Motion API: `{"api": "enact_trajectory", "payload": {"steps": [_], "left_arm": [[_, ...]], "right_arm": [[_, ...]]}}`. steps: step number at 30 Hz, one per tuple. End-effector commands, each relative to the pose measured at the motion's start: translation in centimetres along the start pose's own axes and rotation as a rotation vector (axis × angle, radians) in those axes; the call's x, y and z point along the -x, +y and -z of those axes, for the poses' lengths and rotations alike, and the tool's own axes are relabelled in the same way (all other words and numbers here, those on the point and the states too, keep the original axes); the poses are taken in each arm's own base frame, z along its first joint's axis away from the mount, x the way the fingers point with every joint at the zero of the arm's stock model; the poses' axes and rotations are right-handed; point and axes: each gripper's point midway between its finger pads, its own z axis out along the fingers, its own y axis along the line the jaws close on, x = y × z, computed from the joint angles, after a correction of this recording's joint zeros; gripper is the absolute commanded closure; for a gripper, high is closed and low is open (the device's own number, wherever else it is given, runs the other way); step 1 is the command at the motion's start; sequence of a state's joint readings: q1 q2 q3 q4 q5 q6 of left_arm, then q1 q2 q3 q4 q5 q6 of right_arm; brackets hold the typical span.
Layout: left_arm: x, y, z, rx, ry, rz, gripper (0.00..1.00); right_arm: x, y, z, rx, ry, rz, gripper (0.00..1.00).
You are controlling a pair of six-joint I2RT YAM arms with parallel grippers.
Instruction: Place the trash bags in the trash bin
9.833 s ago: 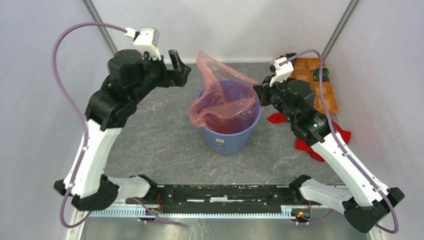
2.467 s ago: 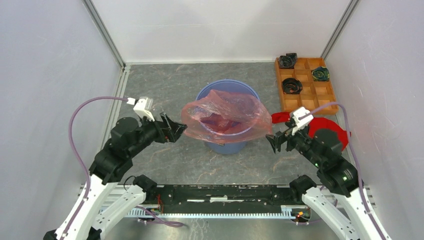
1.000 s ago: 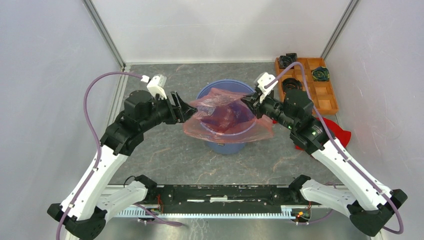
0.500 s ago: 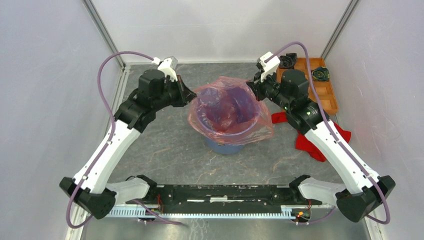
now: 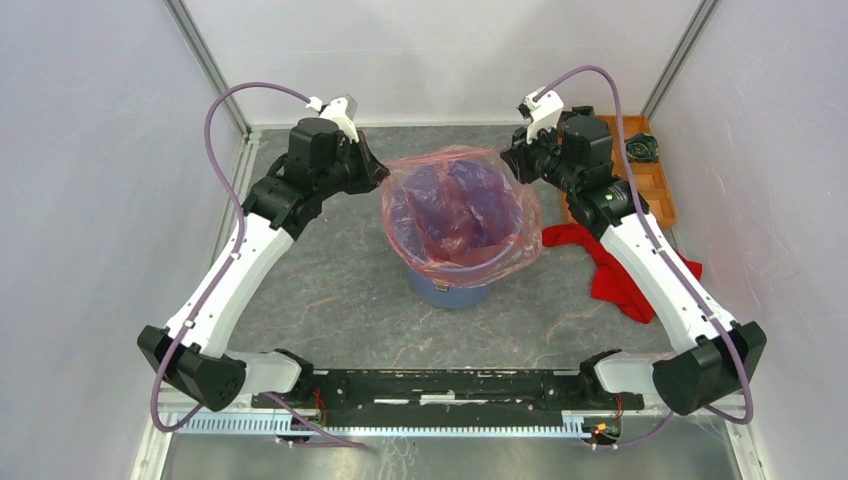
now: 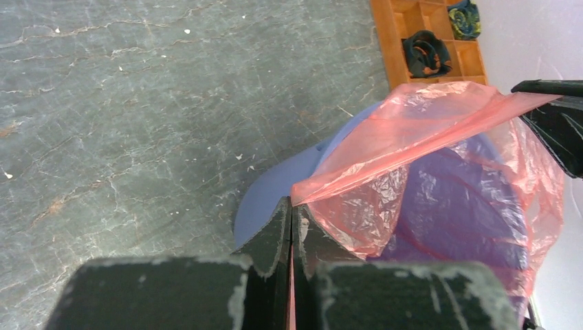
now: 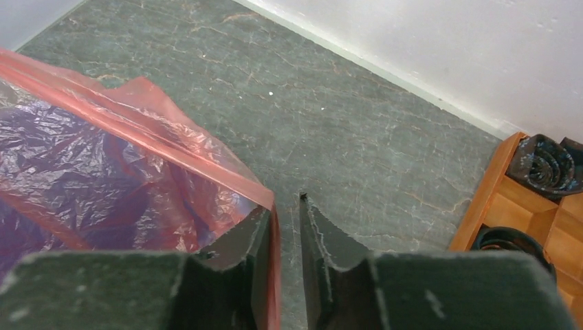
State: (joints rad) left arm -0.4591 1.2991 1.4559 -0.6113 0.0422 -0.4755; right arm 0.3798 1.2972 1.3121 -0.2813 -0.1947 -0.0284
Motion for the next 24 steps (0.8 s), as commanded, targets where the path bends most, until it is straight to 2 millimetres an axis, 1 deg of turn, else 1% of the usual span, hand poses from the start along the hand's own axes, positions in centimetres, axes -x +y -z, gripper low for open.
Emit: {"api": "enact_trajectory", "payload": {"steps": [1,3,8,12,16,20,22,24], "left_arm": [[1.8,0.8,-0.9,0.021,-0.046,-0.035,0.98],[1.8,1.0,-1.5,0.021,-0.038,-0.03,0.98],[1.6,2.0,-3.2,0.024,-0.016,-0.009,0.98],[1.6,2.0,-4.1,-0.006,-0.001,0.014,0.98],[1.8,2.6,-5.3,-0.021,0.01,0.05,0.98],[0.8,3.4,-6.1,-0.028,0.045,0.08,0.98],[0.0,3.7,-6.1,-0.035,0.065,0.093,0.98],[-0.9,3.8,-5.8,-0.043,0.084,0.094,0.98]], "right_arm": [[2.3,-0.7,-0.2,0.016,-0.059,0.0,0.73],[2.2,-0.9,-0.7,0.024,-0.053,-0.002,0.72],[0.8,-1.7,-2.1,0.022,-0.014,-0.013,0.72],[0.4,-1.8,-3.1,0.042,0.002,-0.025,0.72],[-0.8,-1.7,-4.1,0.06,0.028,-0.045,0.72],[-2.5,-1.4,-4.7,0.079,0.068,-0.066,0.72],[-3.3,-1.2,-4.6,0.086,0.089,-0.075,0.71],[-4.2,-1.1,-4.2,0.086,0.104,-0.08,0.71]]}}
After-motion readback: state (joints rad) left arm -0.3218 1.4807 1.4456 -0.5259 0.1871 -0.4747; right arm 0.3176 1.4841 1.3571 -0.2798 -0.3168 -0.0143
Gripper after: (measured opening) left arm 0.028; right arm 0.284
